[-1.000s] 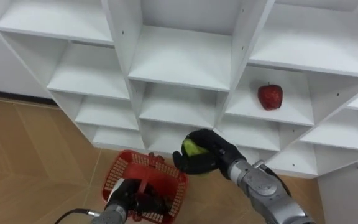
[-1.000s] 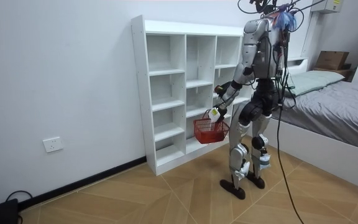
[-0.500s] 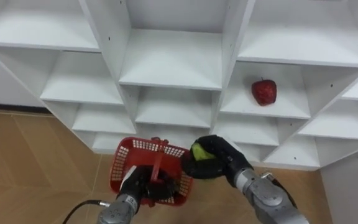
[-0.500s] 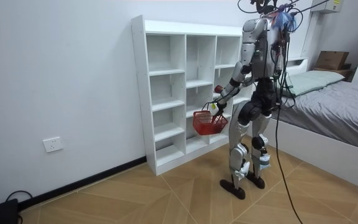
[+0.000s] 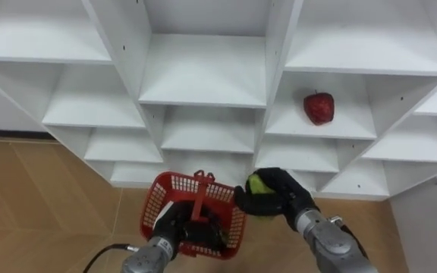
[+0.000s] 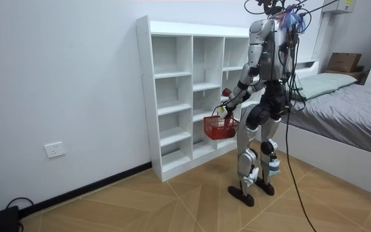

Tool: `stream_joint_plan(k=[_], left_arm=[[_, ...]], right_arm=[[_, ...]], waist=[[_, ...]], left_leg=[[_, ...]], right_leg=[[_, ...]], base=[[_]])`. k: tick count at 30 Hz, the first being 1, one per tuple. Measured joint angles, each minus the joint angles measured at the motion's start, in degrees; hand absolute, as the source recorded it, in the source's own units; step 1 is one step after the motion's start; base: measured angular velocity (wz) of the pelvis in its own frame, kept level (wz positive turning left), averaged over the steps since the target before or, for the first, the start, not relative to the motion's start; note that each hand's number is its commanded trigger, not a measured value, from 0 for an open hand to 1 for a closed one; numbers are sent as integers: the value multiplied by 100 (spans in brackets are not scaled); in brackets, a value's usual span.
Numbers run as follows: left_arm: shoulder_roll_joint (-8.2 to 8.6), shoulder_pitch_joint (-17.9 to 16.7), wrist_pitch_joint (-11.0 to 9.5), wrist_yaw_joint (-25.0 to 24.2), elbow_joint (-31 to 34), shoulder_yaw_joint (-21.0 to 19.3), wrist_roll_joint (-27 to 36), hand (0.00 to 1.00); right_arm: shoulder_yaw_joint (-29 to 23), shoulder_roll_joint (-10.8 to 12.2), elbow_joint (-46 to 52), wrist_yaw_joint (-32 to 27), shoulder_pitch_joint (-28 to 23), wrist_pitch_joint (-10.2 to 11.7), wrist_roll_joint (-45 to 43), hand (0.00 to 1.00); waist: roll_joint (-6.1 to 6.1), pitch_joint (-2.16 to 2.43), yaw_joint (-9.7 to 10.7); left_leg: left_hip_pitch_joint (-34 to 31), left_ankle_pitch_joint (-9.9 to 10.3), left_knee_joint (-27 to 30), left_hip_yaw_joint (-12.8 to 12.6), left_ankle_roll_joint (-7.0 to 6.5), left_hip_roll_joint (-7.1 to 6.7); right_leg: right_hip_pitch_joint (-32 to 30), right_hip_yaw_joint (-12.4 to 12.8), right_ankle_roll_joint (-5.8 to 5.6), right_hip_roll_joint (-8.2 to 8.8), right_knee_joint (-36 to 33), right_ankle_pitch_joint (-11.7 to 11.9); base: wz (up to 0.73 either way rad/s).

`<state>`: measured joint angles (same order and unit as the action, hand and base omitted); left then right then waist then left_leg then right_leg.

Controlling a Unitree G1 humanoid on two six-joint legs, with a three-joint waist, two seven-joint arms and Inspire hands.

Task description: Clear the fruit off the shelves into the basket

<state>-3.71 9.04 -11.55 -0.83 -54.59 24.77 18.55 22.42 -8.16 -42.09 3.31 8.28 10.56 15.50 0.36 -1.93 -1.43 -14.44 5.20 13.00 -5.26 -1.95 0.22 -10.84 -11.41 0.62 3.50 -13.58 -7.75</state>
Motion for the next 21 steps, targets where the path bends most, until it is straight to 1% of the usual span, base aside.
stream_joint_plan(k=[4,10,14,15,17,21], left_arm=[[50,1,-53,-78,75,-17,6,100],[84,-6,-56,-209,80,93,0,100],[83,-38,-98,-278,231,252,-15,100],[83,-47,-100,-312,267,256,-14,100],[82,-54,-124,-393,370,332,-8,100],[92,-58,-130,-489,397,492,94,100]], right_arm=[[-149,-10,-59,-174,13,34,-93,100],[-186,-27,-88,-441,14,75,-209,100],[-174,-2,-117,-522,15,241,-255,100],[-169,2,-126,-519,16,254,-251,100],[-165,102,-238,-518,56,259,-200,100],[-114,174,-256,-519,59,259,-68,100]], waist=[[101,-43,-7],[207,5,-2],[214,10,0],[215,11,0],[219,14,0],[233,23,3]], left_leg=[[-18,2,-2,-19,-2,-2],[-80,1,-23,-64,-1,5],[-79,1,-26,-72,-1,3],[-78,1,-26,-72,-1,3],[-76,0,-25,-71,-2,3],[-75,0,-25,-72,-2,5]], right_leg=[[-40,23,-3,-30,-7,-2],[-138,44,2,-30,-35,-6],[-134,39,2,-26,-27,-7],[-131,37,2,-24,-24,-7],[-126,38,2,-21,-25,-7],[-128,43,2,-23,-30,-7]], base=[[-2],[-3],[0],[0],[0],[0]])
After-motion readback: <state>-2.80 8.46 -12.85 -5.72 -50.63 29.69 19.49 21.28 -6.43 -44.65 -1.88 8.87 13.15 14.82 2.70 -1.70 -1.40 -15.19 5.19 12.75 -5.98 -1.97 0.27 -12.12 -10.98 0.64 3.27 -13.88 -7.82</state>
